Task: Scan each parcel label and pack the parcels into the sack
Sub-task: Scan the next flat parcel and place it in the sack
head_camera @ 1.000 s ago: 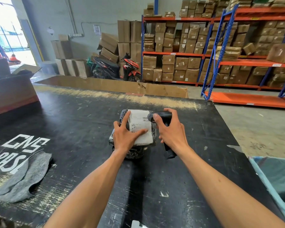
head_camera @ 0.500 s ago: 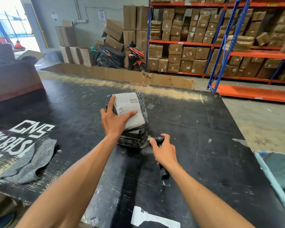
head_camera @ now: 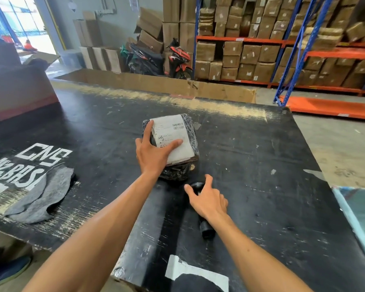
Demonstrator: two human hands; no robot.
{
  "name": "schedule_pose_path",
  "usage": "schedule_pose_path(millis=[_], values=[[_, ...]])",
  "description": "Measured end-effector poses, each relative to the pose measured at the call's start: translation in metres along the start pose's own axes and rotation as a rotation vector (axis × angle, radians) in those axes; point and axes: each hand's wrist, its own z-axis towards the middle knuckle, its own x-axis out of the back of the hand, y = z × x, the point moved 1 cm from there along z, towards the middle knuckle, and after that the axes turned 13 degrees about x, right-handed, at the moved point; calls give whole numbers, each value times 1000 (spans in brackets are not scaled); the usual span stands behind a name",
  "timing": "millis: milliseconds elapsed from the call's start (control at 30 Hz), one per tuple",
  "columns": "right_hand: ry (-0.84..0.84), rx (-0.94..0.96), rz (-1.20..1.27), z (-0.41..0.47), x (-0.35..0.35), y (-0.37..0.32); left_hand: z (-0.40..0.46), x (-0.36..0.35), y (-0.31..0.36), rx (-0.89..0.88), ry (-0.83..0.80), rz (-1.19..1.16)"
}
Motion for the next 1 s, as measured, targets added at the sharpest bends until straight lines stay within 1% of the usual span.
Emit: schedule_pose_path(millis=[67, 200, 267, 333, 400, 467, 533, 600, 667, 733, 867, 933, 1000], values=[[96, 13, 57, -2, 15, 9, -4, -10, 5, 6, -16, -21], [343, 81, 523, 2, 61, 44, -20, -45, 16, -14, -98, -18], [392, 113, 637, 5, 92, 62, -36, -70, 20, -28, -183, -31], [400, 144, 705, 8, 122, 82, -56, -98, 25, -36, -285, -45], [378, 191, 729, 8, 145, 109, -81, -130, 31, -61, -390, -60], [346, 209, 681, 1, 164, 140, -111, -163, 39, -86, -476, -26], [323, 207, 618, -13, 179, 175, -144, -200, 45, -75, -547, -18], [370, 195, 614, -28, 193, 216, -179, -238, 52, -54, -612, -21], [415, 174, 635, -39, 214, 257, -210, -276, 60, -39, -674, -31], [421, 127, 664, -50, 238, 299, -241, -310, 68, -48, -750, -43], [440, 25, 654, -86, 280, 390, -299, -374, 63, -31, -934, 44], [464, -38, 647, -107, 291, 430, -323, -402, 53, -60, -942, 156], [464, -115, 650, -128, 292, 463, -341, -420, 40, -161, -883, 291]])
